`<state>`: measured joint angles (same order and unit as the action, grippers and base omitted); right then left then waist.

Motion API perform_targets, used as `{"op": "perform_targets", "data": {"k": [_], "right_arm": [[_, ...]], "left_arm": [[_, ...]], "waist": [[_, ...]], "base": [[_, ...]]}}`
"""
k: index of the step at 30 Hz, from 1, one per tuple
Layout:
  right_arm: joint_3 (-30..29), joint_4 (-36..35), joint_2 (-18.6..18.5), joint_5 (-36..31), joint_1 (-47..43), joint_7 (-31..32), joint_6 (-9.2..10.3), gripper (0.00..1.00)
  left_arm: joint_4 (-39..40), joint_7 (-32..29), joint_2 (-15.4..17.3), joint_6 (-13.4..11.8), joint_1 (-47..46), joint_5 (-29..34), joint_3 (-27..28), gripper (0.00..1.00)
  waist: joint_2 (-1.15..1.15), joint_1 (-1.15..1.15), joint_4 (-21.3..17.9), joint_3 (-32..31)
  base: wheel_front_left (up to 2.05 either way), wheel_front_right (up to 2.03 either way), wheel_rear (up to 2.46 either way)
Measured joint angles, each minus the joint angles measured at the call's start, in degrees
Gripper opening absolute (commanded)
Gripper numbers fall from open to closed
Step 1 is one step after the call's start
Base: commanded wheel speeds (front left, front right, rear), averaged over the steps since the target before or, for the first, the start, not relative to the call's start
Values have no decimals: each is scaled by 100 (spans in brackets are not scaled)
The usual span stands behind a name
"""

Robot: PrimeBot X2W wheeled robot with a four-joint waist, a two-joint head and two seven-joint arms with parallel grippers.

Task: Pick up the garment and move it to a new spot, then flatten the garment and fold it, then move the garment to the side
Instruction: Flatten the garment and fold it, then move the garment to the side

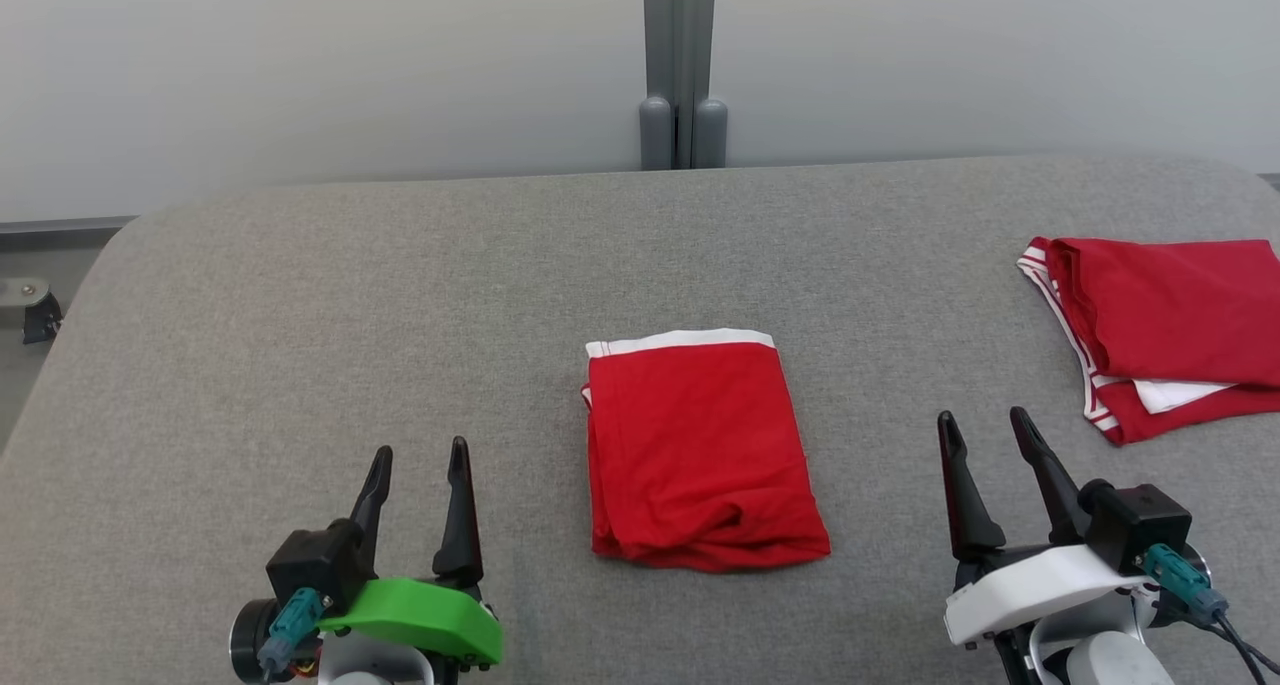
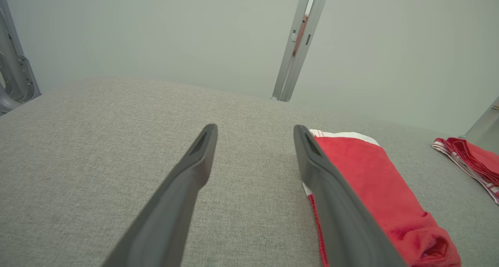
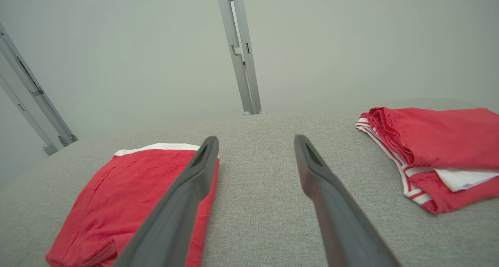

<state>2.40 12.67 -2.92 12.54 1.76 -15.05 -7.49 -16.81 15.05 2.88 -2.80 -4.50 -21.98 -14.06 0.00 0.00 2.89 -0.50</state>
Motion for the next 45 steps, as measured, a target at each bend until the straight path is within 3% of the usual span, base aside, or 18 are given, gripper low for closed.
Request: {"op": "perform_targets", "data": {"k": [13, 21, 27, 33, 45], "right_arm": [[-63, 122, 5, -89, 9, 70, 0, 100], [-237, 110, 5, -223, 445, 1027, 0, 100], [-241, 435, -227, 271, 1101, 2408, 1, 100], [98, 1070, -532, 945, 1569, 3260, 1, 100], [637, 2354, -788, 1689, 2015, 3455, 1, 100]], "left_arm": [[13, 0, -1, -43, 0, -16, -66, 100], [43, 0, -2, -76, 0, -67, -140, 100], [73, 0, -4, -104, -23, -165, -255, 100], [93, 0, -5, -133, -86, -176, -322, 100], [165, 0, -4, -152, -148, -157, -272, 100]], "waist": [[0, 0, 71, -4], [0, 0, 213, 57], [0, 0, 420, 142], [0, 0, 749, 240], [0, 0, 1419, 542]], "base": [[0, 0, 0], [0, 0, 0], [0, 0, 0], [0, 0, 0], [0, 0, 0]]}}
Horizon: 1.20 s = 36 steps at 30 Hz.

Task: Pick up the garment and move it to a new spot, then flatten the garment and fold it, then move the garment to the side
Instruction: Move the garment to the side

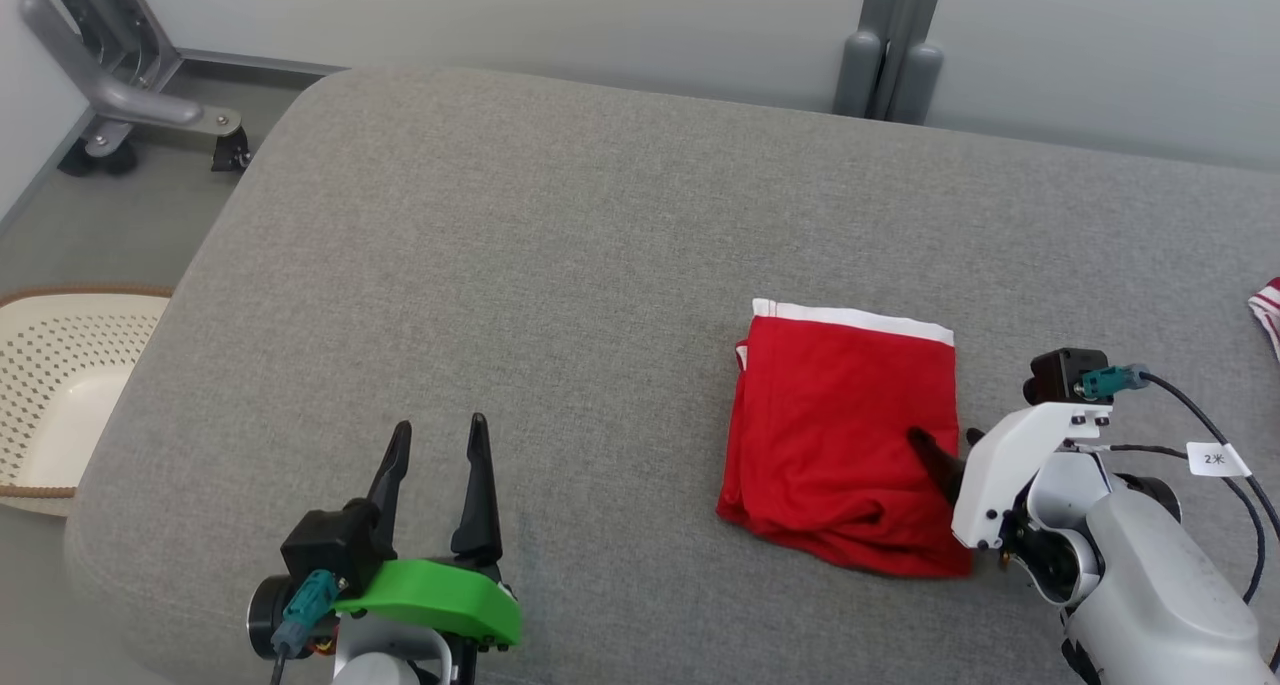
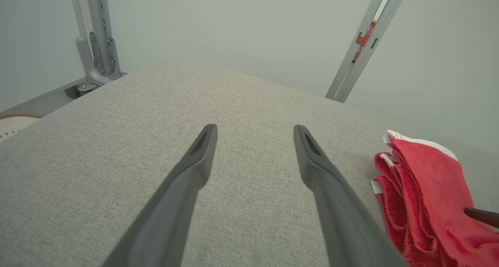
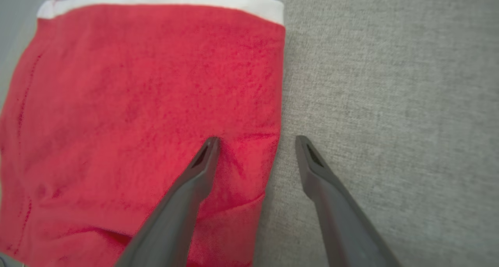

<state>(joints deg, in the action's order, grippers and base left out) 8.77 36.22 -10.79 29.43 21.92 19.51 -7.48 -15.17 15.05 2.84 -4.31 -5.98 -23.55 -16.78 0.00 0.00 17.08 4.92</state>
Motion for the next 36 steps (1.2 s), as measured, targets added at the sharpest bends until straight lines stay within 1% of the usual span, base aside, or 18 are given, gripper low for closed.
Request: {"op": "perform_targets", "data": {"k": [3, 4, 5, 6, 7, 8, 13, 16, 21, 26, 30, 36], "right_arm": [[134, 230, -63, 102, 151, -46, -1, 100], [177, 296, -76, 135, 214, -74, -1, 86], [226, 348, -80, 165, 269, -96, -1, 48], [267, 387, -86, 196, 315, -100, -1, 33], [325, 419, -94, 242, 359, -114, -1, 14], [386, 452, -107, 292, 405, -129, -1, 0], [705, 438, -197, 474, 559, -322, -4, 0], [913, 297, -354, 517, 687, -405, -5, 0], [1127, 4, -784, 564, 840, -449, -4, 0], [1115, -198, -1100, 579, 920, -476, -4, 0], [1051, -282, -1133, 611, 931, -576, -4, 0], [1022, -282, -980, 628, 938, -739, -4, 0]], "left_arm": [[16, 0, 0, 0, -12, 8, 5, 100], [22, 0, 0, 0, -18, 16, 7, 100], [25, 0, 0, 0, -20, 42, 10, 100], [26, 0, 1, 0, -20, 52, 12, 100], [30, -1, 0, 0, -22, 60, 9, 100], [35, 0, 1, 0, -25, 82, 8, 100], [93, 0, 0, 15, -60, 151, 7, 100], [154, 0, 1, 33, -77, 178, -32, 100], [267, 0, -1, 45, -179, 220, -153, 100], [308, 0, -4, 62, -322, 276, -232, 100], [264, 0, -10, 104, -439, 398, -248, 100], [178, 0, -5, 190, -643, 575, -240, 100]], "waist": [[0, 0, 82, 101], [0, 0, 101, 133], [0, 0, 112, 162], [0, 0, 114, 182], [0, 0, 105, 201], [0, 0, 83, 213], [0, 0, -129, 250], [0, 0, -337, 275], [0, 0, -826, 331], [0, 0, -1424, 412], [0, 0, -1966, 501], [0, 0, -2727, 664]], "base": [[0, 0, 0], [0, 0, 0], [0, 0, 0], [0, 0, 0], [0, 0, 0], [0, 0, 0], [0, 0, 0], [0, 0, 0], [0, 0, 0], [0, 0, 0], [0, 0, 0], [0, 0, 0]]}}
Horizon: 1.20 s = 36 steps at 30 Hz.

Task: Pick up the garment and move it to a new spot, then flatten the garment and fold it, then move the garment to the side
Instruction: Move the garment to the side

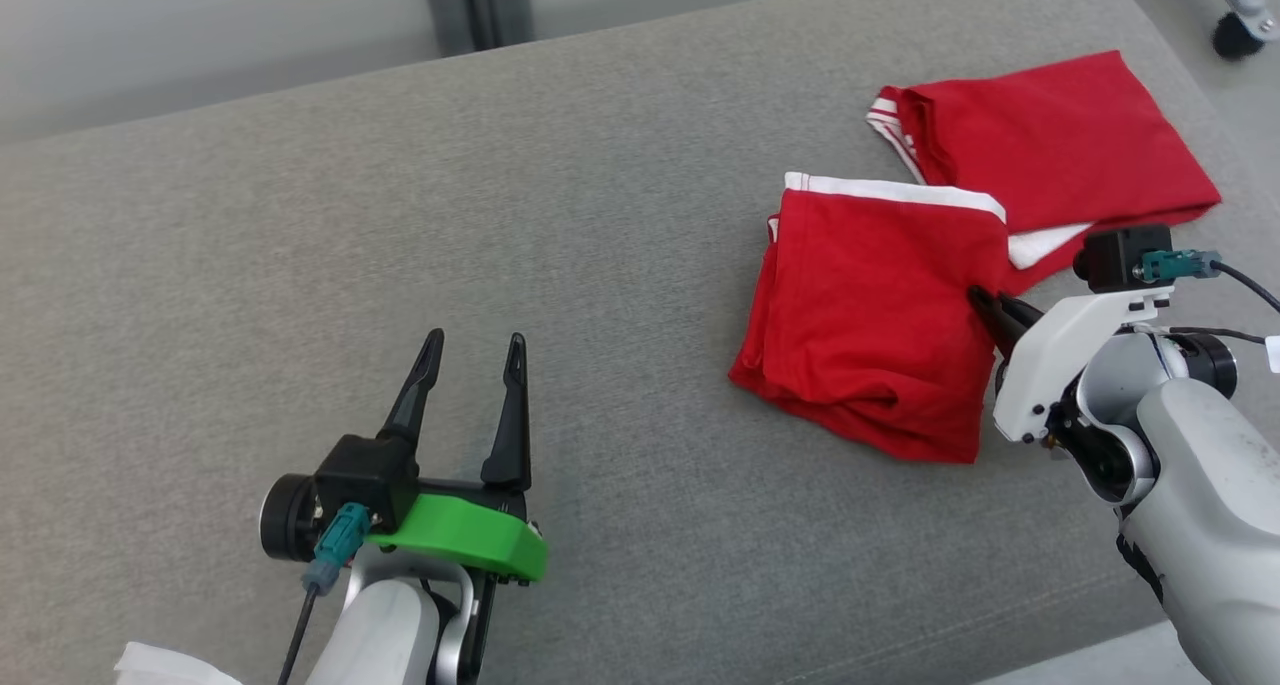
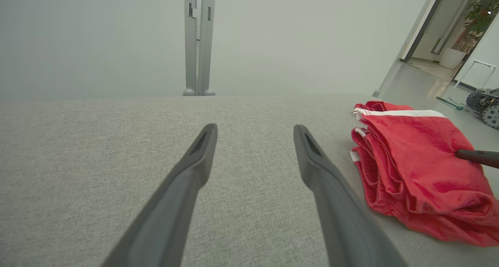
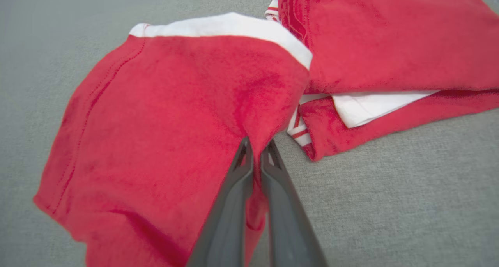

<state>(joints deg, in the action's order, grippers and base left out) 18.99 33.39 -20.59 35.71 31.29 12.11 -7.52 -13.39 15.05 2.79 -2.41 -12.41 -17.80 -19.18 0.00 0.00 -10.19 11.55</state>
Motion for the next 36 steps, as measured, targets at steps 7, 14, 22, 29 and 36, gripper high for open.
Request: {"op": "perform_targets", "data": {"k": [7, 14, 22, 29, 36], "right_arm": [[-60, 179, 90, -18, 190, -167, 0, 0], [-47, 332, -91, -210, 492, -311, 0, 0], [45, 482, -753, -611, 1079, -280, 0, 0], [180, 457, -1278, -642, 1417, -198, 0, 0], [172, 223, -1783, -614, 1506, 108, 0, 0]], "left_arm": [[-32, -1, 0, 59, -120, 40, -45, 100], [0, -1, 1, 29, -124, 27, 5, 100], [73, -1, 0, -1, -107, -23, 52, 100], [174, 0, 0, -59, -49, -83, 14, 100], [191, 0, 0, -65, 42, -108, 10, 100]], "waist": [[0, 0, -524, 250], [0, 0, -328, 405], [0, 0, 281, 399], [0, 0, 788, 393], [0, 0, 1102, 362]], "base": [[0, 0, 0], [0, 0, 0], [0, 0, 0], [0, 0, 0], [0, 0, 0]]}}
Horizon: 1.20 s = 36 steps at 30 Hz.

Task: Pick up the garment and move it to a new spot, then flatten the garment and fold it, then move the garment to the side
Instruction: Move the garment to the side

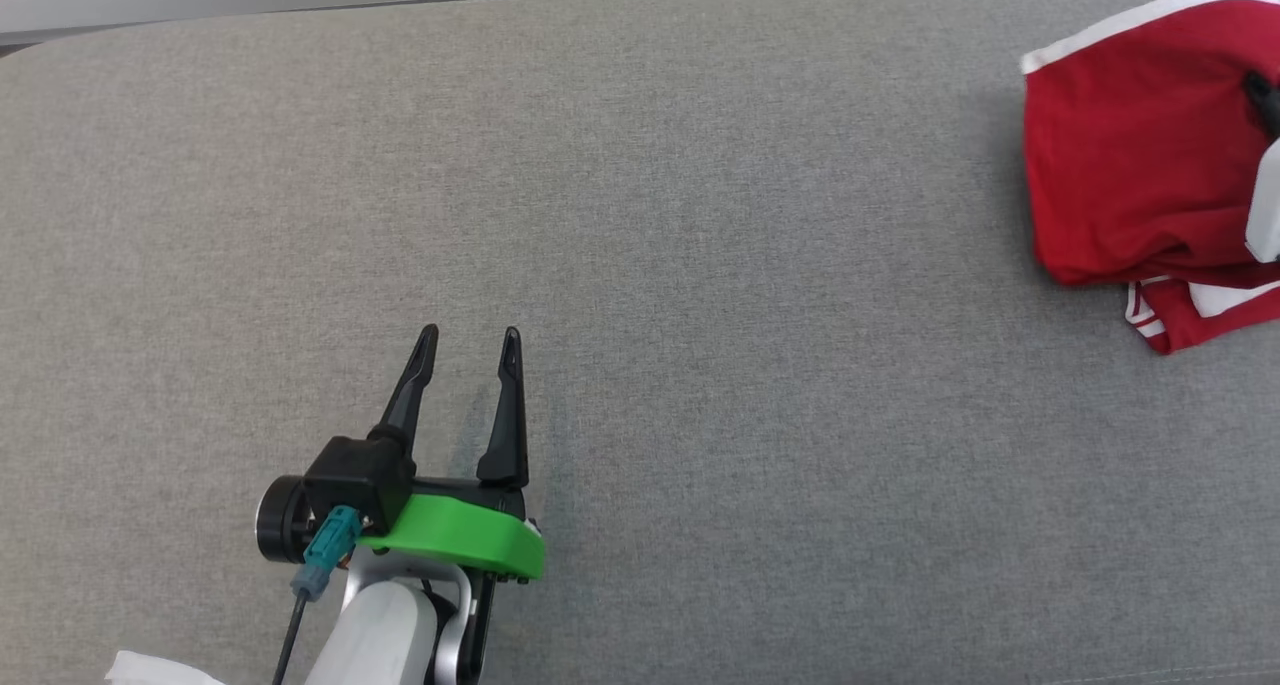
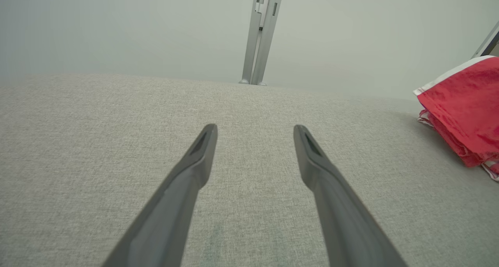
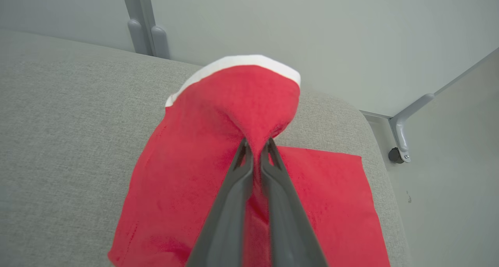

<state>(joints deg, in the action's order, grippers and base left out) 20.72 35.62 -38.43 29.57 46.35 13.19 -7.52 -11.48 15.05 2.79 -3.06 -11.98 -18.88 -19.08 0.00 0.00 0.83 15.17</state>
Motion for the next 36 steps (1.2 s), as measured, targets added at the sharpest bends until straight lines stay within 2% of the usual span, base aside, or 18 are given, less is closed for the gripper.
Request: {"op": "perform_targets", "data": {"k": [7, 12, 18, 24, 25, 26, 27, 29, 36], "right_arm": [[-34, 34, -556, -43, -31, 398, 0, 0], [-140, 194, -770, -102, -30, 394, 0, 0], [-275, 582, -811, -515, 3, 71, -1, 0], [-369, 1049, -777, -1298, 285, -664, -1, 0], [-385, 1131, -756, -1406, 331, -744, -1, 4], [-404, 1259, -727, -1553, 372, -780, -1, 23], [-419, 1371, -688, -1656, 402, -804, -1, 65], [-537, 1578, -602, -1793, 468, -942, -1, 100], [-851, 2067, -392, -2330, 694, -1373, -1, 100]], "left_arm": [[37, 0, 0, 1, 2, 33, -43, 100], [35, 0, 0, 18, 2, 131, -36, 100], [30, 0, 0, 80, -54, 212, -87, 100], [19, 0, 0, 102, -152, 282, -127, 100], [15, 0, 0, 103, -161, 283, -126, 100], [13, 0, 0, 103, -163, 289, -130, 100], [9, 0, 0, 103, -163, 297, -132, 100], [5, 0, 0, 103, -167, 298, -138, 100], [-15, 0, 0, 91, -187, 307, -136, 100]], "waist": [[0, 0, 109, 65], [0, 0, 137, 170], [0, 0, 195, 345], [0, 0, 296, 532], [0, 0, 309, 554], [0, 0, 326, 580], [0, 0, 342, 601], [0, 0, 367, 634], [0, 0, 348, 654]], "base": [[0, 0, 0], [0, 0, 0], [0, 0, 0], [0, 0, 0], [0, 0, 0], [0, 0, 0], [0, 0, 0], [0, 0, 0], [0, 0, 0]]}}
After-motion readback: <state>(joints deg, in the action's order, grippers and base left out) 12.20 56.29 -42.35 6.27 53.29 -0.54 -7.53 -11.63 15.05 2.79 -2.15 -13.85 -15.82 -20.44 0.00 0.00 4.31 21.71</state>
